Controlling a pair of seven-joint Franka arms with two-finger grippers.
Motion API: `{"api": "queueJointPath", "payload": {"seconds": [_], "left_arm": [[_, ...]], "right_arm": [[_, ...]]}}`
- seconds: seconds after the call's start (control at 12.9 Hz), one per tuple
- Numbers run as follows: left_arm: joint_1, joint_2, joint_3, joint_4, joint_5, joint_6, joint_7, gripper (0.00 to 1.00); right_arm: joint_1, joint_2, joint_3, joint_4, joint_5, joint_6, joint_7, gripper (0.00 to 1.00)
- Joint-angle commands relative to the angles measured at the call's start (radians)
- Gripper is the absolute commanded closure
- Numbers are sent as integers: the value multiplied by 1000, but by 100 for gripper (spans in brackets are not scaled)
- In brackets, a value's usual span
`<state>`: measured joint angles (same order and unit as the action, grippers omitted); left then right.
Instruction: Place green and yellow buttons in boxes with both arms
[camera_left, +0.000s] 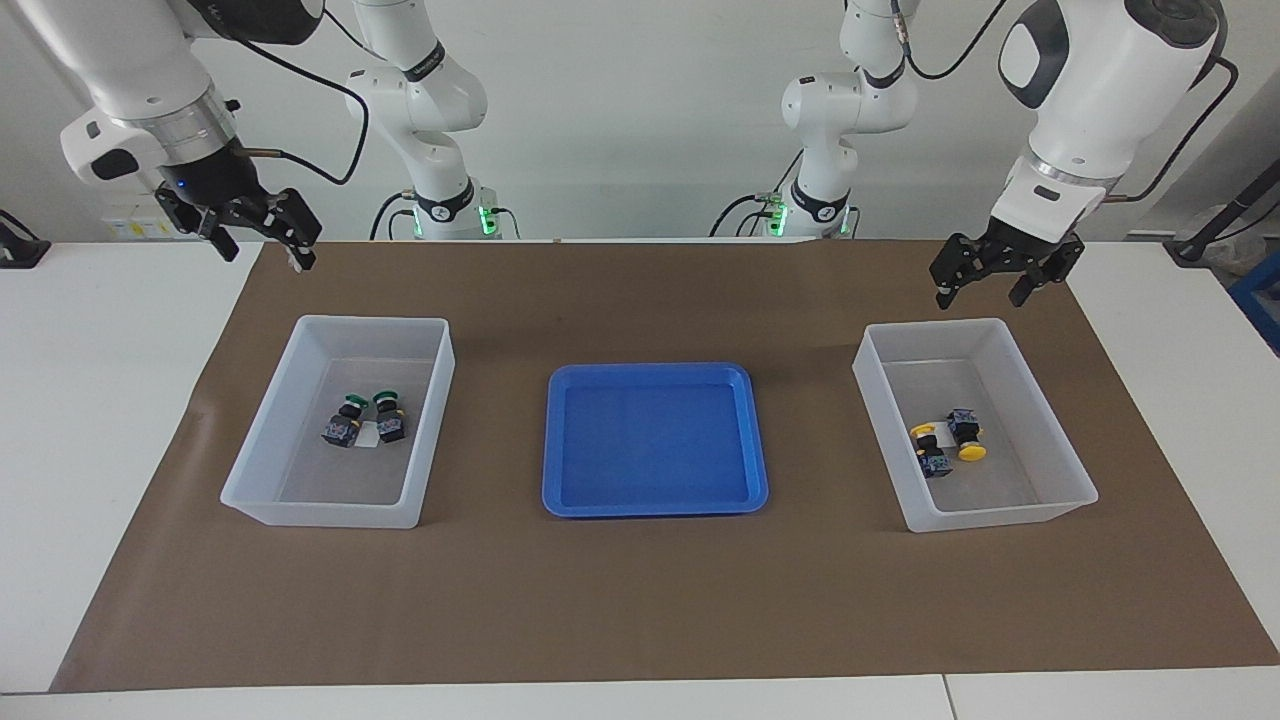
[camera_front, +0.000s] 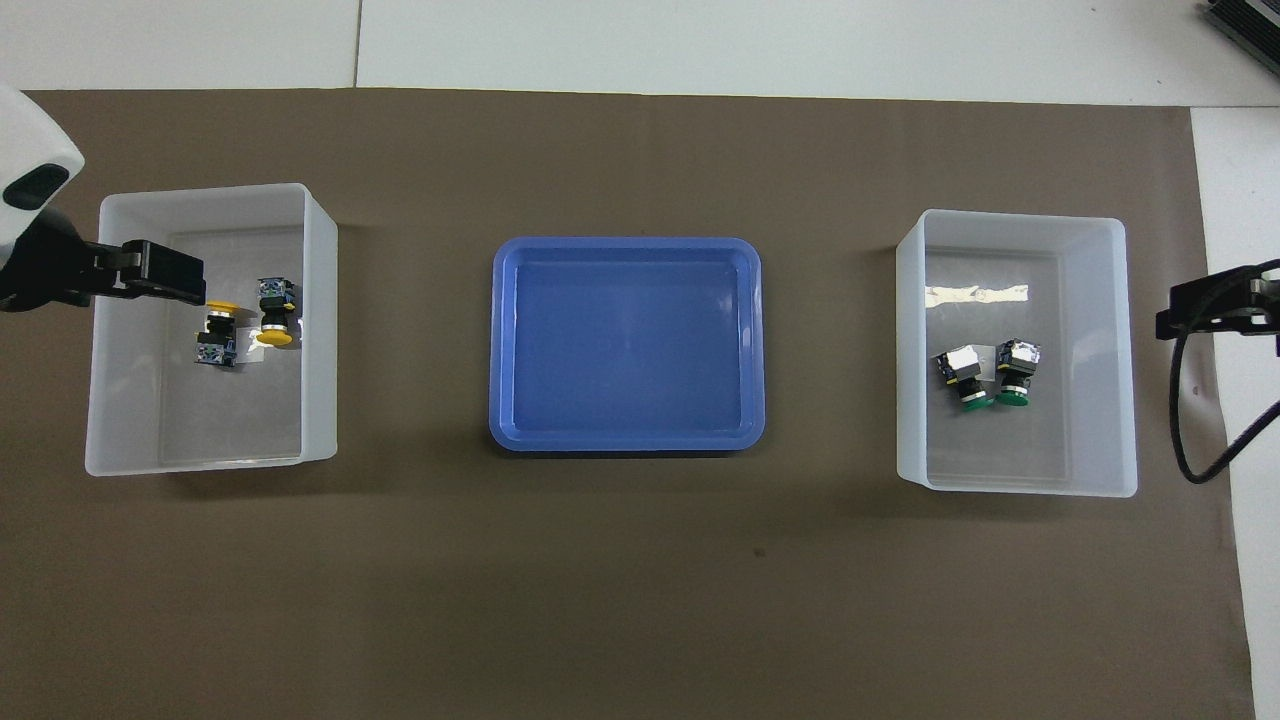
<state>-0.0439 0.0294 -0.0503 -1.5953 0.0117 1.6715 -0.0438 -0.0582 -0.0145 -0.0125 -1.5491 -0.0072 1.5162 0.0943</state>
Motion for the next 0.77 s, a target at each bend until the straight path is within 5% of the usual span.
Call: {"api": "queueJointPath", "payload": {"seconds": [0.0, 0.7], "left_arm": [[1, -12, 0, -18, -6, 16, 4, 0], [15, -23, 1, -43, -6, 33, 9, 0]], "right_arm": [[6, -13, 5, -12, -19, -5, -5, 0], [6, -15, 6, -11, -17, -8, -50, 0]]}}
